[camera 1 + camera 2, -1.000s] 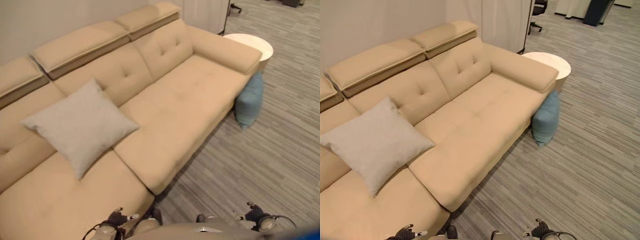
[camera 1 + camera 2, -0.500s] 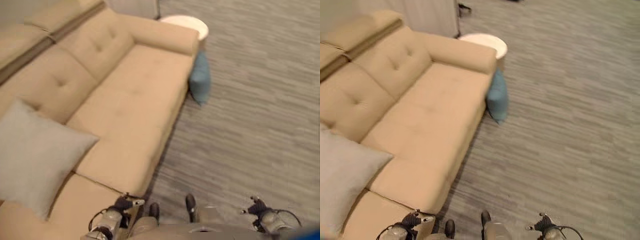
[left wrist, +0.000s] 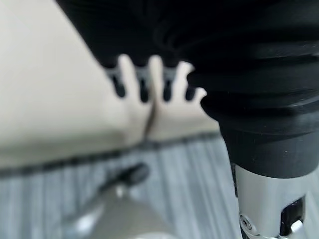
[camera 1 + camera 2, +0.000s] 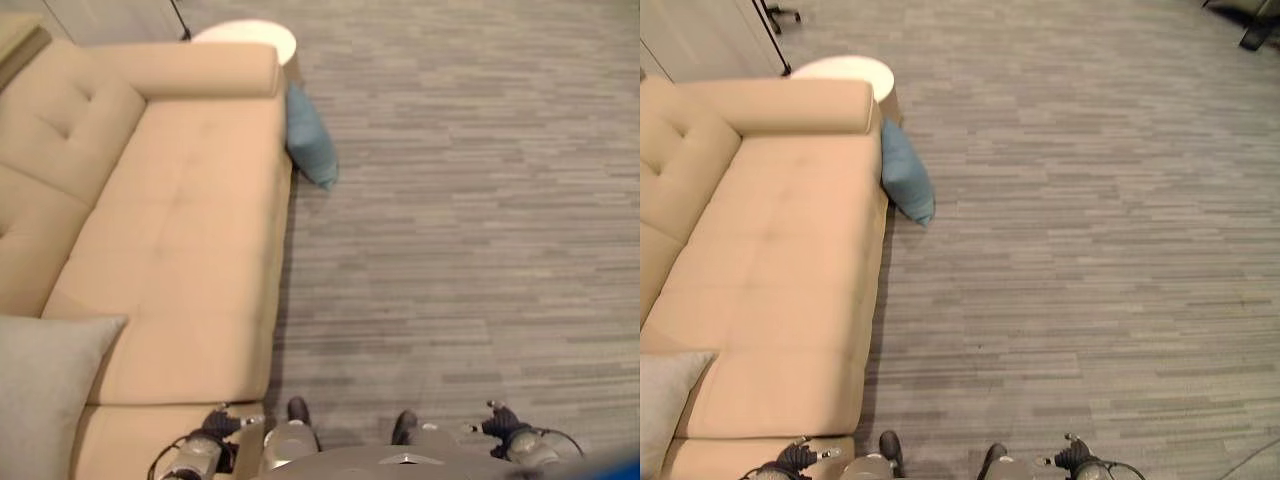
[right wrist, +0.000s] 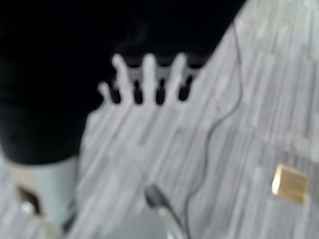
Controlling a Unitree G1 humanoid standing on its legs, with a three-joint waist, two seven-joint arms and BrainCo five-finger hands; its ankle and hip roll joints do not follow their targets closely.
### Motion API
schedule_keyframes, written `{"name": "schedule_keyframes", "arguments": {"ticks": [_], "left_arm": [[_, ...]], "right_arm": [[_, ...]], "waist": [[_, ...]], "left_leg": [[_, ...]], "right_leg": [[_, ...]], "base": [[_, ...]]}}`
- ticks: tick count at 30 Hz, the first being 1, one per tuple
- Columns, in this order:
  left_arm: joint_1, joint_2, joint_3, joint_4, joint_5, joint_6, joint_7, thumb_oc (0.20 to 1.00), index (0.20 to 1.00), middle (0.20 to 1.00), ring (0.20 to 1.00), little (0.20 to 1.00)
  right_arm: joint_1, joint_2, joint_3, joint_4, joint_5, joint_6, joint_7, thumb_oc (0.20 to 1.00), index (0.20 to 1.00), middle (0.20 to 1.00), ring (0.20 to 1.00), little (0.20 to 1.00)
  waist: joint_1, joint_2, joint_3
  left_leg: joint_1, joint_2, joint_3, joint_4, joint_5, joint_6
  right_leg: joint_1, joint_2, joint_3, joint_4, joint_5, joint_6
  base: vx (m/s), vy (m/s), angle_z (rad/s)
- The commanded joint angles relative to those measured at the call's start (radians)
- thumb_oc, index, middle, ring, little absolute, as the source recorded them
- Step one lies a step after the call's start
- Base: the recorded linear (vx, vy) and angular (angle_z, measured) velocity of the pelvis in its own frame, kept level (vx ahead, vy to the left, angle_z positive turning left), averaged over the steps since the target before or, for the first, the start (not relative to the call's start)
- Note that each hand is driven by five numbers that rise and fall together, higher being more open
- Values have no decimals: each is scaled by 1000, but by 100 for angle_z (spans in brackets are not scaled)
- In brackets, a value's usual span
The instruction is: Pick up all the scattered cushions and arrange them neatly on the sofa.
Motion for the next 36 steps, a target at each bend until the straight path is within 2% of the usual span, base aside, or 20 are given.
{"name": "schedule_keyframes", "arguments": {"ticks": [1, 3, 5, 6, 12, 15, 16, 17, 19, 21, 22, 23, 28, 29, 31, 32, 33, 35, 36], "left_arm": [[-42, 32, 27, 7, -15, -13, 0, 1000, 1000, 1000, 1000, 1000], [-50, 17, 5, 7, -12, -11, -5, 1000, 1000, 1000, 1000, 1000], [-51, 17, 5, 7, -12, -11, -5, 1000, 1000, 1000, 1000, 1000], [-58, 5, -13, 12, -12, -6, -11, 1000, 1000, 1000, 1000, 1000], [-57, 13, -22, 29, 19, 5, -14, 1000, 1000, 1000, 1000, 1000], [-60, 21, -24, 22, 10, 4, -14, 1000, 1000, 1000, 1000, 1000], [-61, 23, -26, 14, 5, 4, -17, 1000, 1000, 1000, 1000, 1000], [-65, 22, -37, 3, 1, 5, -19, 1000, 1000, 1000, 1000, 1000], [-65, 19, -46, -1, 1, 5, -15, 1000, 1000, 1000, 1000, 1000], [-66, 13, -53, 0, -5, 4, -17, 1000, 1000, 1000, 1000, 1000], [-66, 13, -53, 0, -5, 4, -17, 1000, 1000, 1000, 1000, 1000], [-68, 11, -59, 5, 3, 2, -13, 1000, 1000, 1000, 1000, 1000], [-68, 11, -59, 5, 3, 2, -13, 1000, 1000, 1000, 1000, 1000], [-64, 7, -57, 30, 21, 0, -16, 1000, 1000, 1000, 1000, 1000], [-65, 12, -56, 29, 26, 3, -15, 1000, 1000, 1000, 1000, 1000], [-68, 16, -53, 27, 26, 4, -16, 1000, 1000, 1000, 1000, 1000], [-70, 19, -56, 18, 26, 5, -15, 1000, 1000, 1000, 1000, 1000], [-69, 28, -54, 11, 22, 4, -12, 1000, 1000, 1000, 1000, 1000], [-65, 31, -53, 11, 22, 3, -10, 1000, 1000, 1000, 1000, 1000]], "right_arm": [[-34, 2, -6, 19, 30, -11, -22, 1000, 1000, 1000, 1000, 1000], [-27, -2, -10, 35, 41, -12, -27, 1000, 1000, 1000, 1000, 1000], [-27, -2, -10, 35, 41, -12, -27, 1000, 1000, 1000, 1000, 1000], [-26, -4, -18, 50, 51, -12, -29, 1000, 1000, 1000, 1000, 1000], [-18, 7, -14, 52, 49, -12, -20, 1000, 1000, 1000, 1000, 1000], [-19, 11, -13, 39, 65, -17, -18, 1000, 1000, 1000, 1000, 1000], [-21, 6, -14, 33, 73, -18, -17, 1000, 1000, 1000, 1000, 1000], [-16, -1, -18, 25, 82, -20, -25, 1000, 1000, 1000, 1000, 1000], [-11, -13, -29, 25, 98, -19, -32, 1000, 1000, 1000, 1000, 1000], [-10, -19, -37, 22, 115, -21, -35, 1000, 1000, 1000, 1000, 1000], [-10, -19, -37, 21, 115, -21, -35, 1000, 1000, 1000, 1000, 1000], [-12, -22, -37, 24, 116, -21, -40, 1000, 1000, 1000, 1000, 1000], [-12, -22, -37, 24, 116, -21, -40, 1000, 1000, 1000, 1000, 1000], [-8, -10, -45, 49, 92, -14, -34, 1000, 1000, 1000, 1000, 1000], [-4, -7, -48, 52, 84, -12, -30, 1000, 1000, 1000, 1000, 1000], [-10, -6, -50, 49, 81, -9, -25, 1000, 1000, 1000, 1000, 1000], [-19, -11, -43, 43, 79, -7, -24, 1000, 1000, 1000, 1000, 1000], [-21, -9, -37, 31, 77, -7, -25, 1000, 1000, 1000, 1000, 1000], [-21, -6, -28, 26, 73, -8, -22, 1000, 1000, 1000, 1000, 1000]], "waist": [[-23, -71, 3], [-33, -72, 8], [-34, -73, 5], [-39, -74, 4], [-58, -60, -15], [-66, -58, -3], [-67, -63, 9], [-64, -70, 36], [-60, -72, 55], [-52, -70, 57], [-51, -69, 60], [-38, -66, 48], [-38, -67, 49], [-17, -58, 2], [-17, -56, -4], [-20, -52, 1], [-29, -55, 17], [-33, -40, 31], [-28, -40, 39]], "left_leg": [[-39, -91, -48, 15, -83, -5], [-30, -92, -98, 30, -95, -9], [-34, -93, -99, 29, -93, -9], [-37, -103, -135, 30, -98, -11], [7, -89, -106, -10, -90, -11], [-1, -74, -103, 36, -104, -18], [-21, -65, -105, 101, -117, -18], [-97, -40, -107, 262, -128, -23], [-154, -26, -126, 369, -94, -24], [-200, -57, -136, 324, -101, -8], [-197, -55, -136, 328, -106, -8], [-247, -76, -137, 241, -49, -12], [-247, -76, -137, 240, -49, -12], [-221, -112, -153, 90, -8, -16], [-179, -129, -150, 69, -24, 5], [-154, -137, -148, 61, -43, 20], [-132, -151, -147, 66, -60, 44], [-111, -148, -156, 61, -72, 62], [-94, -154, -156, 63, -93, 71]], "right_leg": [[39, -14, 36, -149, 112, 79], [51, 7, 56, -171, 107, 67], [47, 7, 55, -172, 109, 67], [54, 17, 70, -187, 115, 64], [48, 28, 93, -154, 93, 58], [27, 37, 127, -110, 67, 42], [25, 38, 139, -105, 60, 32], [33, 44, 144, -105, 47, 11], [56, 56, 142, -111, 36, -7], [84, 61, 142, -128, 26, -4], [87, 62, 142, -127, 24, -4], [117, 73, 141, -160, 17, 4], [118, 73, 140, -160, 17, 4], [179, 57, 165, -149, -13, 47], [143, 31, 177, -39, 7, 65], [100, 12, 190, 42, 37, 77], [65, -5, 212, 136, 95, 85], [-10, -2, 231, 252, 125, 76], [-43, -17, 228, 280, 122, 71]], "base": [[38, -65, 0], [30, -78, 1], [17, -50, 1], [28, -45, 0], [78, -66, -12], [14, -121, -28], [-32, -160, -15], [-15, -206, -7], [59, -138, 9], [140, -26, 19], [238, 21, 5], [163, 19, -9], [149, 54, -19], [658, 293, -8], [479, 253, -23], [241, 186, -72], [181, 163, -53], [126, 119, -20], [153, 98, -16]]}}
